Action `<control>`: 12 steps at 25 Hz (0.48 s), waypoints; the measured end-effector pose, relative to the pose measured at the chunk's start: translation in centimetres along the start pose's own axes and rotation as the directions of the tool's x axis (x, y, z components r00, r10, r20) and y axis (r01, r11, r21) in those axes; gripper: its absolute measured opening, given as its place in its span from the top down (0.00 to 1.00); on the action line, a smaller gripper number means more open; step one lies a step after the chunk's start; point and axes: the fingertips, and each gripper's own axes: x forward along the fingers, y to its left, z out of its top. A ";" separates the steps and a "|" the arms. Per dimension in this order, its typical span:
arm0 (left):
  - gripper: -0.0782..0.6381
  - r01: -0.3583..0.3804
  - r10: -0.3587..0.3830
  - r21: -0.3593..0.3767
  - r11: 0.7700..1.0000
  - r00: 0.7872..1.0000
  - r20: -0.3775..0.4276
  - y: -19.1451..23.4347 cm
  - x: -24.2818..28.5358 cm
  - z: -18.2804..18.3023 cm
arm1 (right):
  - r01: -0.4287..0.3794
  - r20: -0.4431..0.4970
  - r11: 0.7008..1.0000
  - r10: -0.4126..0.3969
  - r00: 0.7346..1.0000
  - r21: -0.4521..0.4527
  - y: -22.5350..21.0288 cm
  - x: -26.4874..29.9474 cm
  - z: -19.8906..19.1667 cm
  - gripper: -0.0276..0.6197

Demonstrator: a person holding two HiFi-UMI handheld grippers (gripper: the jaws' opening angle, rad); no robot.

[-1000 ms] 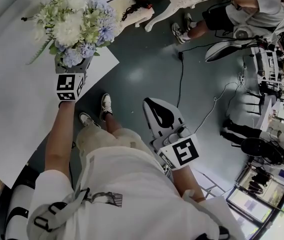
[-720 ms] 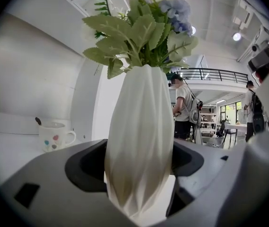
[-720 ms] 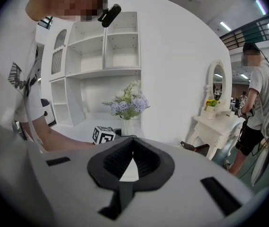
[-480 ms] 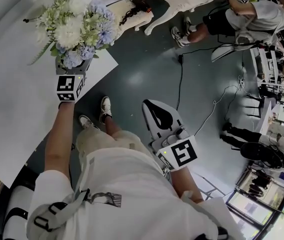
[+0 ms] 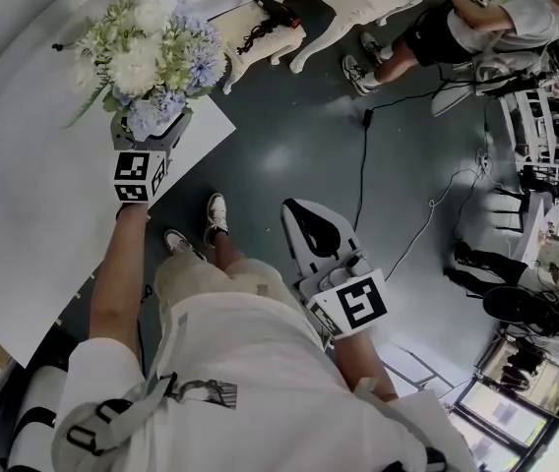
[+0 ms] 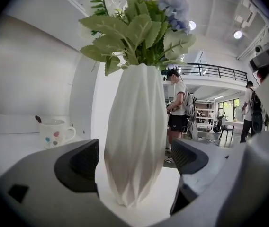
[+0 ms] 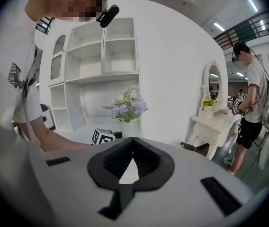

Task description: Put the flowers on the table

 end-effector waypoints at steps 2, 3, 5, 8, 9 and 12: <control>0.25 -0.013 0.013 0.002 1.000 1.000 -0.008 0.1 -0.6 0.0 | 0.001 0.007 1.000 -0.001 1.000 0.008 0.1 -0.1 -0.1 0.94; 0.25 -0.018 0.018 0.002 1.000 1.000 -0.010 0.1 -1.0 -0.1 | 0.001 0.012 1.000 -0.001 1.000 0.010 0.2 -0.2 -0.1 0.94; 0.25 -0.028 0.029 0.003 1.000 0.999 -0.016 0.2 -1.7 -0.2 | -0.001 0.021 1.000 0.001 1.000 0.013 0.4 -0.3 0.1 0.94; 0.25 -0.045 0.045 0.007 0.999 0.999 -0.020 0.4 -3.0 0.1 | -0.012 0.039 1.000 0.011 0.999 0.018 0.8 -0.4 0.3 0.94; 0.25 -0.050 0.050 0.006 0.999 0.999 -0.020 0.5 -3.5 0.3 | -0.017 0.044 1.000 0.016 0.999 0.021 0.9 -0.3 0.3 0.94; 0.25 -0.065 0.065 -0.011 0.998 0.998 -0.020 0.3 -5.2 0.8 | -0.035 0.059 0.999 0.033 0.998 0.029 1.4 -0.1 0.6 0.94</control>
